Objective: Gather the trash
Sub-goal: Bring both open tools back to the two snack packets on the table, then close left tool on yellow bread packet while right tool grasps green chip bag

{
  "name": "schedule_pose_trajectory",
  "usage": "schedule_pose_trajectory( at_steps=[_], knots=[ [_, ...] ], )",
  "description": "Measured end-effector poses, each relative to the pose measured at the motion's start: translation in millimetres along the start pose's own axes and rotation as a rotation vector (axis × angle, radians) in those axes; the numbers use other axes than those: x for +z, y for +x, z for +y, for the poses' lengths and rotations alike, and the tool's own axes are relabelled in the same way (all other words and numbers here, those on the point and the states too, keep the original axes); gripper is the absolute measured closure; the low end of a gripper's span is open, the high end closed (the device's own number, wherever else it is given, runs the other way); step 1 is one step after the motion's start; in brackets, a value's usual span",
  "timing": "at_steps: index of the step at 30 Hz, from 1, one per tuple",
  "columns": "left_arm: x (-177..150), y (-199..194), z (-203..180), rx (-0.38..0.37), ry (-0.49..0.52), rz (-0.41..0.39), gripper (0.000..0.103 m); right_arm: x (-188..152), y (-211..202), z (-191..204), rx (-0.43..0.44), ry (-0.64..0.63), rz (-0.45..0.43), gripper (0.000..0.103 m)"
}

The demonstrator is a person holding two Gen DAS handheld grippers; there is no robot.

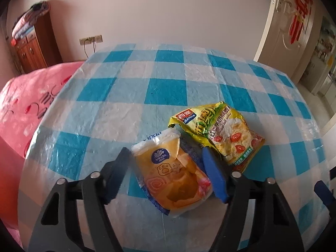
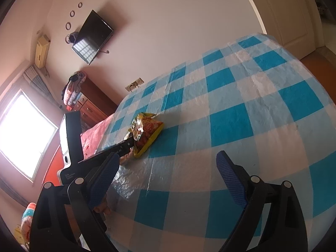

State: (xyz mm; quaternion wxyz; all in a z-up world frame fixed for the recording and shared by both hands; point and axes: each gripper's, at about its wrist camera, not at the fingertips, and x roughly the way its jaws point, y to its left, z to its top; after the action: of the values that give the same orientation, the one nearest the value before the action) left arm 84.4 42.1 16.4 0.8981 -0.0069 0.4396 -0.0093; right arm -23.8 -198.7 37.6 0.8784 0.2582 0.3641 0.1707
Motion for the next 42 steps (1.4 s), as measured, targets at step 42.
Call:
schedule_pose_trajectory(
  at_steps=[42],
  knots=[
    [-22.4,-20.0,59.7,-0.248,-0.018,-0.066,0.046,38.6,145.0,91.9,-0.207,-0.458,0.179,0.025]
  ],
)
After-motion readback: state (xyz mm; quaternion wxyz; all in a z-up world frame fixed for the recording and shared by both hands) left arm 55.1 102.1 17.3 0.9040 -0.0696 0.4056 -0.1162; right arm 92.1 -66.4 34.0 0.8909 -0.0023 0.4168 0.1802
